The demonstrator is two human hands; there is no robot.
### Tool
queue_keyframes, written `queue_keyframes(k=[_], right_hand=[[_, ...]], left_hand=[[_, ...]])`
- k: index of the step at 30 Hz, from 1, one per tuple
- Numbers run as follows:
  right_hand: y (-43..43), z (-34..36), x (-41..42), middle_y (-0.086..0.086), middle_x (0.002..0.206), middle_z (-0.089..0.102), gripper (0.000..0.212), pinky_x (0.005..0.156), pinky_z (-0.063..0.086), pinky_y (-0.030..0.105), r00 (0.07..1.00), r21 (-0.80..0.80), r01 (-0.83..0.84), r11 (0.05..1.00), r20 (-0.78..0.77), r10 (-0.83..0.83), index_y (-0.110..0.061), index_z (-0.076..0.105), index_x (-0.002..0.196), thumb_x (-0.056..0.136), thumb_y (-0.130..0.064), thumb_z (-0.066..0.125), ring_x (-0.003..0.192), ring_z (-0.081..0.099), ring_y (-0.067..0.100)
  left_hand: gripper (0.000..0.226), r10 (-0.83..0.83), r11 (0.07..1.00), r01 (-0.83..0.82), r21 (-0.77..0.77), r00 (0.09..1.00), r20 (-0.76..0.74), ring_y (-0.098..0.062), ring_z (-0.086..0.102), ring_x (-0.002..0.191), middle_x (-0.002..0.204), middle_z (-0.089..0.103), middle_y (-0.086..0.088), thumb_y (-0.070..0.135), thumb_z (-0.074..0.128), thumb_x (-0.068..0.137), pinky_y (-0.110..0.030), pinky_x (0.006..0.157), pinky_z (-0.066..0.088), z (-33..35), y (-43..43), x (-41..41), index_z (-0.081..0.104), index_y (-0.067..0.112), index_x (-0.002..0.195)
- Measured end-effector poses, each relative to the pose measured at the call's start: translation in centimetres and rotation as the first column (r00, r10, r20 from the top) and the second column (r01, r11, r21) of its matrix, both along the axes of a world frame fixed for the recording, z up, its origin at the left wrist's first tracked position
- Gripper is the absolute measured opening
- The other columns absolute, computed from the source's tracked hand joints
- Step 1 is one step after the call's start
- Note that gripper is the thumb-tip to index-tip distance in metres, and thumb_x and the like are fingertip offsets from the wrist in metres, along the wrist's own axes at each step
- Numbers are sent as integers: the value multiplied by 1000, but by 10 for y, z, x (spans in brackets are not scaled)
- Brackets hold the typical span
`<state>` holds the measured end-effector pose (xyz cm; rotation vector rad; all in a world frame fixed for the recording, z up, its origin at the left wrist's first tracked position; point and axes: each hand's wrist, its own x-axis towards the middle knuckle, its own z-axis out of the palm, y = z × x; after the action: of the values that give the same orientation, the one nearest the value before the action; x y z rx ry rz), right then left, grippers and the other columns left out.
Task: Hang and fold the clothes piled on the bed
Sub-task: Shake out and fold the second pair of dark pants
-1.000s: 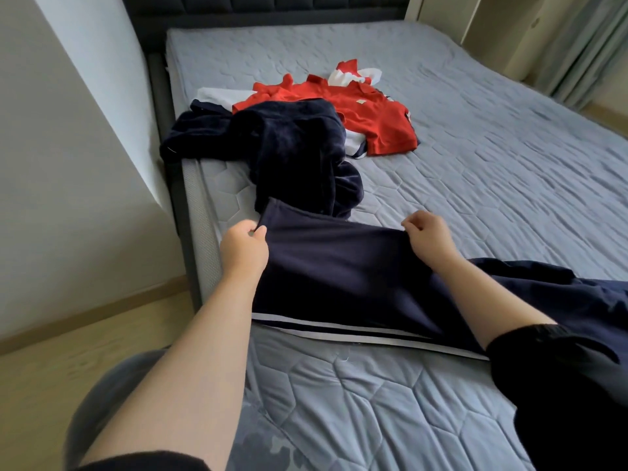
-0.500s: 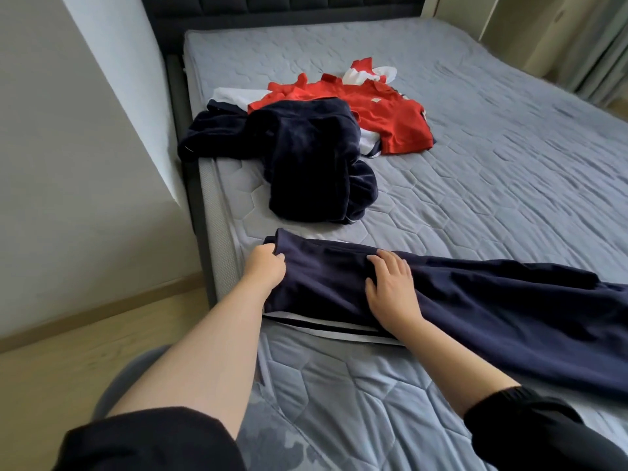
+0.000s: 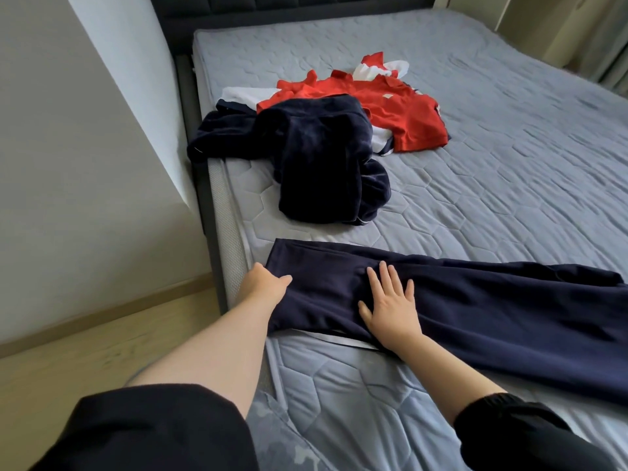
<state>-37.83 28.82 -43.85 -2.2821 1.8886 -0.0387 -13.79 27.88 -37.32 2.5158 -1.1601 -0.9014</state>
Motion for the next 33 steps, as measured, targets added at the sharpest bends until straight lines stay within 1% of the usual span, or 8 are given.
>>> queue_keyframes(k=[3, 7, 11, 14, 19, 22, 26, 33], right_hand=[[-8, 5, 5, 6, 159, 14, 65, 116, -1, 51, 990, -90, 80, 993, 119, -69, -17, 23, 151, 94, -45, 41, 148, 4, 22], [-37, 21, 13, 6, 129, 55, 43, 113, 19, 45, 956, -171, 135, 976, 282, -83, -15, 52, 131, 94, -37, 50, 125, 41, 27], [-71, 39, 30, 5, 106, 64, 18, 95, 33, 37, 951, -10, 25, 1000, 308, -20, -14, 65, 101, 90, -27, 59, 108, 51, 28], [-88, 52, 35, 9, 94, 67, 10, 84, 39, 38, 923, -102, 126, 987, 376, -79, -9, 66, 87, 87, -18, 61, 99, 54, 31], [-87, 49, 31, 9, 124, 55, 35, 97, 35, 39, 952, -50, 192, 980, 250, -174, -13, 57, 122, 91, -29, 58, 119, 44, 29], [-68, 49, 27, 10, 132, 47, 49, 103, 32, 40, 962, -181, 101, 978, 268, -49, -11, 49, 131, 88, -28, 63, 123, 40, 30], [-32, 57, 15, 9, 93, 57, 25, 79, 45, 42, 925, -373, -98, 923, 308, 223, -7, 61, 95, 79, -24, 71, 88, 52, 30], [16, 49, 3, 0, 102, 55, 42, 79, 42, 31, 899, 6, -438, 899, -21, 438, -17, 56, 109, 75, -42, 61, 95, 51, 21]], left_hand=[[61, 127, 992, -128, 8, 968, -218, -28, 58, 96, 119, 61, -12, 44, 72, 79, -32, 78, 46, -3, -5, 4, 55, 4, 123], [49, 120, 990, -141, -20, 903, -413, -31, 60, 108, 119, 63, -13, 28, 75, 80, -40, 96, 49, -6, -10, 10, 61, 4, 120], [28, -71, 985, 16, -172, 945, -320, -30, 63, 94, 98, 69, -11, 33, 63, 89, -37, 86, 51, -4, -11, 13, 69, 8, 99], [33, -77, 983, 13, -182, 935, -348, -30, 64, 95, 97, 69, -10, 38, 63, 89, -35, 83, 50, -7, -12, 15, 69, 8, 99], [66, -105, 994, 111, 19, 975, -197, -28, 57, 107, 118, 59, -8, 58, 64, 79, -31, 82, 46, -7, -6, 19, 57, 7, 120], [41, -100, 992, 101, -81, 995, 21, -23, 54, 91, 111, 59, -3, 41, 66, 80, -29, 71, 41, 2, -6, 19, 53, 16, 109], [26, -191, 978, 198, -71, 977, 90, -21, 53, 81, 100, 60, -1, 40, 64, 82, -29, 62, 37, 9, -4, 12, 54, 21, 96], [30, -267, 950, 247, 192, 960, 88, -27, 56, 88, 111, 62, -10, 33, 65, 86, -29, 71, 44, 13, 3, 3, 56, 9, 101]])
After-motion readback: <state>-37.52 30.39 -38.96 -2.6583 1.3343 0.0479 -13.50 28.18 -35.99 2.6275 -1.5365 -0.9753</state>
